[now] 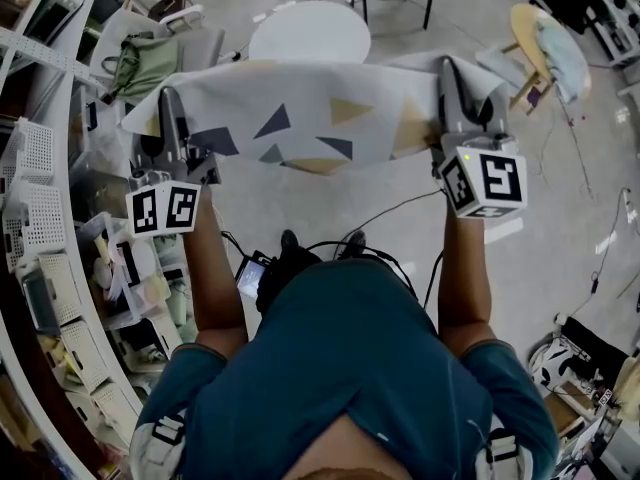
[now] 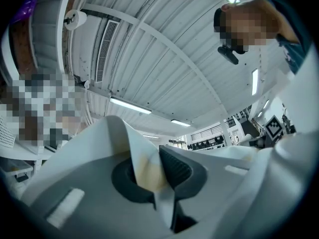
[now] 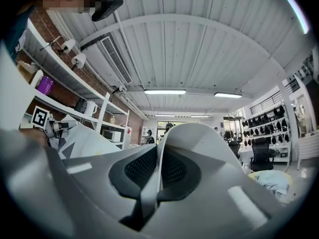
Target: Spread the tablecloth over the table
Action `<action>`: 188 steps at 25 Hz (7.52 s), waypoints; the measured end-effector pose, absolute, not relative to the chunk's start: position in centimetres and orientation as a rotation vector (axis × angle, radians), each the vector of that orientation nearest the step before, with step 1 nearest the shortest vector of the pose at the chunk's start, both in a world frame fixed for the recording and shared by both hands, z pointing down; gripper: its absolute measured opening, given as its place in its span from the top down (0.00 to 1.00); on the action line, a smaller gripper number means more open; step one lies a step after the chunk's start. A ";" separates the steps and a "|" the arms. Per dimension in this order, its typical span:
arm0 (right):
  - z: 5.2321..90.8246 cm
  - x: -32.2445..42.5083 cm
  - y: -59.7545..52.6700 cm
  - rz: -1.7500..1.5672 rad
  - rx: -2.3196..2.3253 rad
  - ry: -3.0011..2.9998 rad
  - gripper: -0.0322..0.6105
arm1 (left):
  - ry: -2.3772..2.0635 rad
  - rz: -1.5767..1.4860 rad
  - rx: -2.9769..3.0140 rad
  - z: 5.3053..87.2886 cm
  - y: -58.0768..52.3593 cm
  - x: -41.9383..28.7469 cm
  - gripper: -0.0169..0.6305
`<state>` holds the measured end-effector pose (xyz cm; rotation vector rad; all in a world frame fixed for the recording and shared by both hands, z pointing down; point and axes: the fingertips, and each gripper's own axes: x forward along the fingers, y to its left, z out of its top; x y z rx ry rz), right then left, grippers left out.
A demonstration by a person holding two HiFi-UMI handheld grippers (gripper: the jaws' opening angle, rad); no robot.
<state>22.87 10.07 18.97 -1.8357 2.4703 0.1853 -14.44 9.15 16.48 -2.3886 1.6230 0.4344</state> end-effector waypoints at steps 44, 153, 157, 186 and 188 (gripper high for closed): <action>18.5 16.7 -5.3 0.161 -2.164 2.259 0.93 | 1.348 0.490 -2.638 16.3 -15.0 -19.4 0.93; 27.3 20.5 -54.3 0.048 -1.984 2.400 0.93 | 1.744 0.421 -2.696 27.2 -59.9 -17.3 0.94; 30.3 20.4 -51.8 -0.032 -1.999 2.426 0.93 | 1.773 0.348 -2.722 29.8 -57.4 -17.4 0.95; 40.8 18.9 -37.7 -0.302 -1.985 2.458 0.92 | 1.932 0.233 -2.775 40.7 -42.1 -20.3 0.93; 41.8 18.0 -36.7 -0.332 -2.007 2.434 0.92 | 1.918 0.230 -2.803 41.5 -41.5 -21.3 0.93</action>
